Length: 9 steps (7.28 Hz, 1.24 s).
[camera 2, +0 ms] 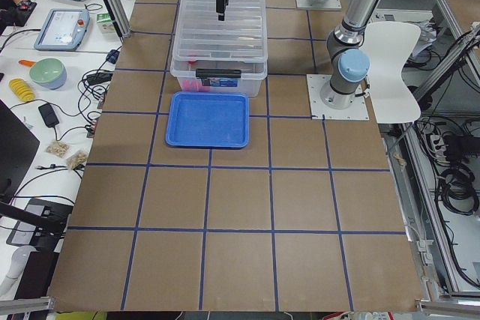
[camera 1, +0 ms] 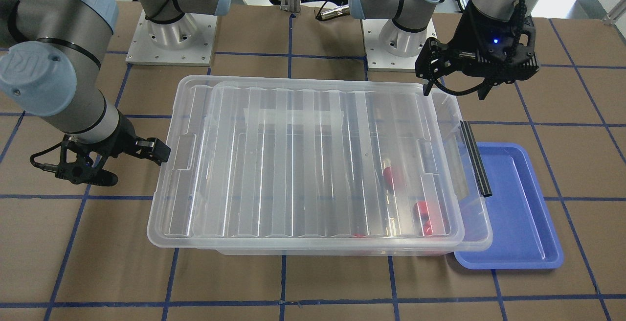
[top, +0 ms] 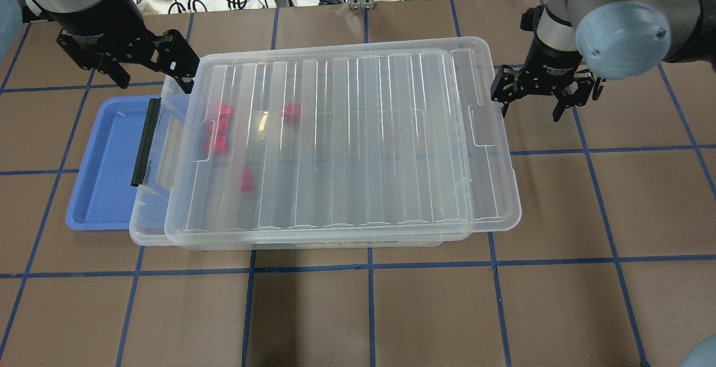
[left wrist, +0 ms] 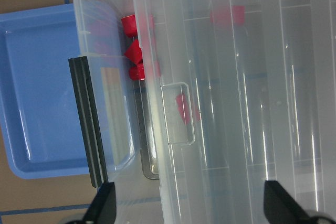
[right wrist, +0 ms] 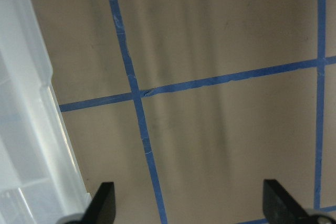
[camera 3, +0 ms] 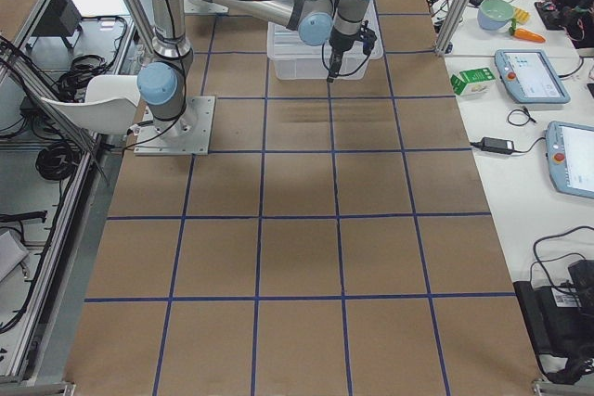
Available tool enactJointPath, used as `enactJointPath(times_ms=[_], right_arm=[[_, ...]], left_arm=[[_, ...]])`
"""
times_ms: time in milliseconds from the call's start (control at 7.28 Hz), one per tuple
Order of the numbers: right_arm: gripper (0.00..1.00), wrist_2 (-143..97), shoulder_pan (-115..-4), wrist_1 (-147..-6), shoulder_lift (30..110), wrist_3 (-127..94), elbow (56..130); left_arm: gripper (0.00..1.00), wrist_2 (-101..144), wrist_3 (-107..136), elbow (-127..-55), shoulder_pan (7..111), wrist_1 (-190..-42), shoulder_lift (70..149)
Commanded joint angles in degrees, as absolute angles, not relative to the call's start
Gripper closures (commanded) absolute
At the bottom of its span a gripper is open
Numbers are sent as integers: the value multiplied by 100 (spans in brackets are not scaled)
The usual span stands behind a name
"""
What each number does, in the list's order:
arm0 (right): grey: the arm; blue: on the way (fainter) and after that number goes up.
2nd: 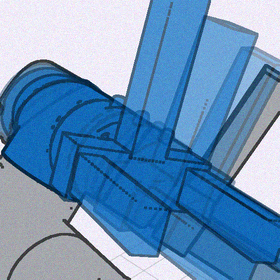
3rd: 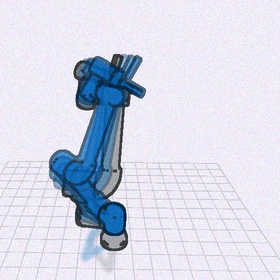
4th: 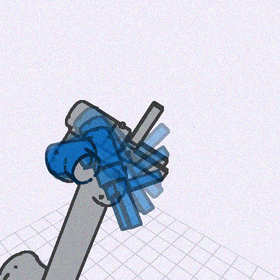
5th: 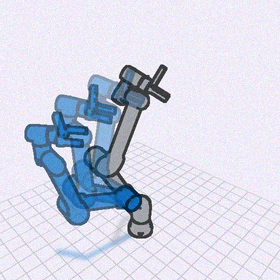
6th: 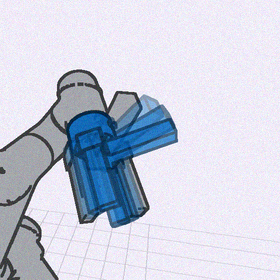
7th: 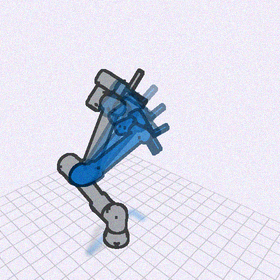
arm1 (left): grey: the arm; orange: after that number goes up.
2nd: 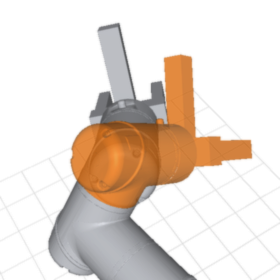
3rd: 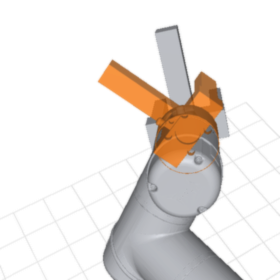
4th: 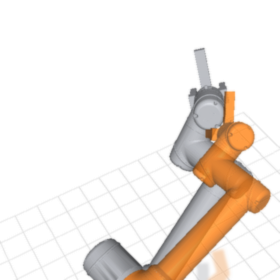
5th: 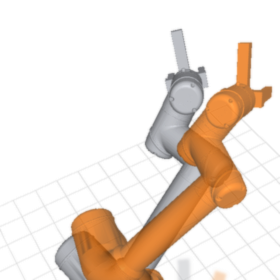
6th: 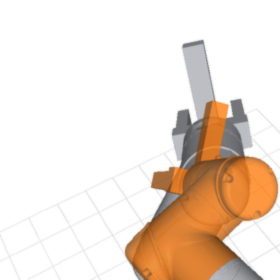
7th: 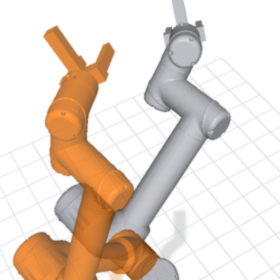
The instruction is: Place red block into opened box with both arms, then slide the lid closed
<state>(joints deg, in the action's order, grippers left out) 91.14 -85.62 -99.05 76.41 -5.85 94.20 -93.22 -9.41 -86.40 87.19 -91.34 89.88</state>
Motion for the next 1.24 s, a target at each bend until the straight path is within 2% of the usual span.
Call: enactJointPath(times_ms=[0,1099], right_arm=[[0,8992,-8666,-9914,7638,-817,9422],[0,8938,-8719,-9914,7646,-853,9265]], left_arm=[[0,-9343,-940,-8640,8719,-9132,8974],[0,-9334,-949,-8613,8605,-9141,8930]])
